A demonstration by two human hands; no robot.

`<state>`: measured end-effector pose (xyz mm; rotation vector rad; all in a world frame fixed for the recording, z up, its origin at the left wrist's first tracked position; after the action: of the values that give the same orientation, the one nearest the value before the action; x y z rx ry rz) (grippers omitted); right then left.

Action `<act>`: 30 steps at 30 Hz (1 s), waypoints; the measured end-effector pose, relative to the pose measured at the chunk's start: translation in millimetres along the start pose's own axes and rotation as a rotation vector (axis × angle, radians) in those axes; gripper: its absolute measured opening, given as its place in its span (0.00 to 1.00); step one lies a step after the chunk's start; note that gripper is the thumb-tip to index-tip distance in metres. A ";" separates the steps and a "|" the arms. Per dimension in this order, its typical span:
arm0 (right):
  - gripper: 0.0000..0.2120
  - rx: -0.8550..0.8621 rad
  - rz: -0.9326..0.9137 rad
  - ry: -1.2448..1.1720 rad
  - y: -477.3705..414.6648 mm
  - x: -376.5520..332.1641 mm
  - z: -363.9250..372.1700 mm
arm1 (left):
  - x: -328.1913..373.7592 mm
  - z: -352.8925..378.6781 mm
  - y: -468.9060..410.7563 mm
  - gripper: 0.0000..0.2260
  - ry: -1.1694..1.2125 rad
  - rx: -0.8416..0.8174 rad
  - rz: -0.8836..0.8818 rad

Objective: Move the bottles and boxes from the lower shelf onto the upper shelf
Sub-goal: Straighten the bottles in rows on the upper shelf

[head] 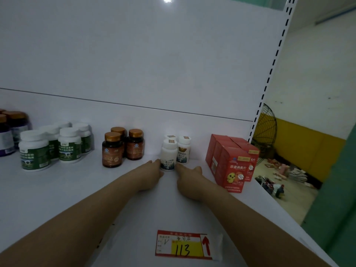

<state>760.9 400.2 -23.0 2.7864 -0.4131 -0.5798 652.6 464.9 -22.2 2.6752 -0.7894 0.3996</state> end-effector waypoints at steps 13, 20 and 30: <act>0.26 -0.006 -0.016 -0.017 36.3 1.6 -6.3 | 9.0 -8.7 20.2 0.26 -0.032 -0.013 -0.046; 0.22 -0.072 -0.149 0.187 103.0 6.7 -5.7 | 76.1 -12.0 67.2 0.26 -0.387 -0.193 -0.037; 0.14 0.282 0.009 0.132 122.1 147.5 -73.1 | 135.3 13.7 35.4 0.48 0.254 -0.160 0.058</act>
<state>894.5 253.7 28.6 3.0660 -0.5138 -0.3559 744.3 367.5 20.9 2.3984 -0.7861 0.6473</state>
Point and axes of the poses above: each hand's wrist, its own y-axis away from the middle knuckle, its own z-axis out of the palm, x = y × z, the point moved 4 cm from there along -y, towards the middle knuckle, and after that the axes turned 9 degrees about -x, right-handed, at the moved point
